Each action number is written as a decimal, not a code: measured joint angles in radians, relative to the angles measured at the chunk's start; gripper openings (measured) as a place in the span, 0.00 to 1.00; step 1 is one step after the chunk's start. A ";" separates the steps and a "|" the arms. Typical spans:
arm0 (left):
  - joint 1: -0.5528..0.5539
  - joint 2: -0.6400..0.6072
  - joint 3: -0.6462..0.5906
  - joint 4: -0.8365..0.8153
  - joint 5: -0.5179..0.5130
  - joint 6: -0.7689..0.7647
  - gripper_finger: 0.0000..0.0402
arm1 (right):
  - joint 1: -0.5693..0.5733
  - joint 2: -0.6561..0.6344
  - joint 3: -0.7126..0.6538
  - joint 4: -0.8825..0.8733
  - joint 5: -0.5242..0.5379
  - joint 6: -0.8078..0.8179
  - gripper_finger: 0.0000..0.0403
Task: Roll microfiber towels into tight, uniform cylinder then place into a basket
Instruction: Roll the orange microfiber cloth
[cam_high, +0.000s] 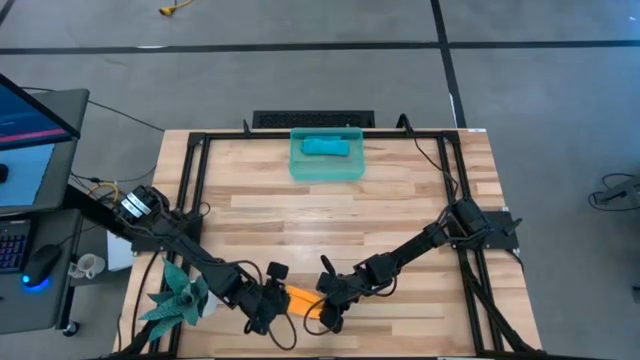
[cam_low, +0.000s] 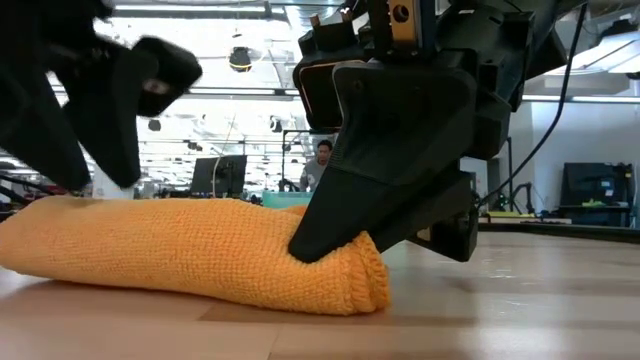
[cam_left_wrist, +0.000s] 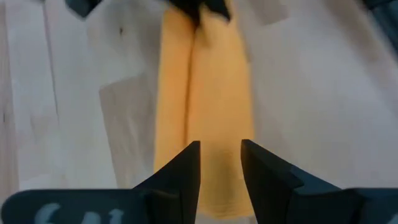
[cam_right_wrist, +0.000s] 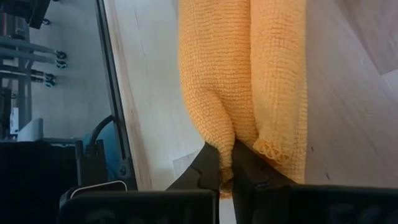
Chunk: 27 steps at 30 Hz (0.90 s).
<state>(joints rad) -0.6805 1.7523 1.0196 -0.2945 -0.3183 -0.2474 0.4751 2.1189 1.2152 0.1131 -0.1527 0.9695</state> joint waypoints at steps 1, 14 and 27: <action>-0.007 0.000 0.012 -0.006 0.000 0.000 0.27 | 0.000 0.000 0.000 0.000 0.000 0.000 0.07; -0.054 0.000 -0.075 0.119 -0.077 -0.024 0.27 | 0.000 0.000 0.000 0.000 -0.001 0.000 0.06; 0.020 0.000 -0.143 0.162 -0.054 -0.167 0.27 | -0.001 0.000 0.001 0.001 -0.006 0.069 0.06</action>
<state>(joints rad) -0.6603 1.7519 0.8768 -0.1329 -0.3725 -0.4147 0.4744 2.1189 1.2163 0.1143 -0.1585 1.0381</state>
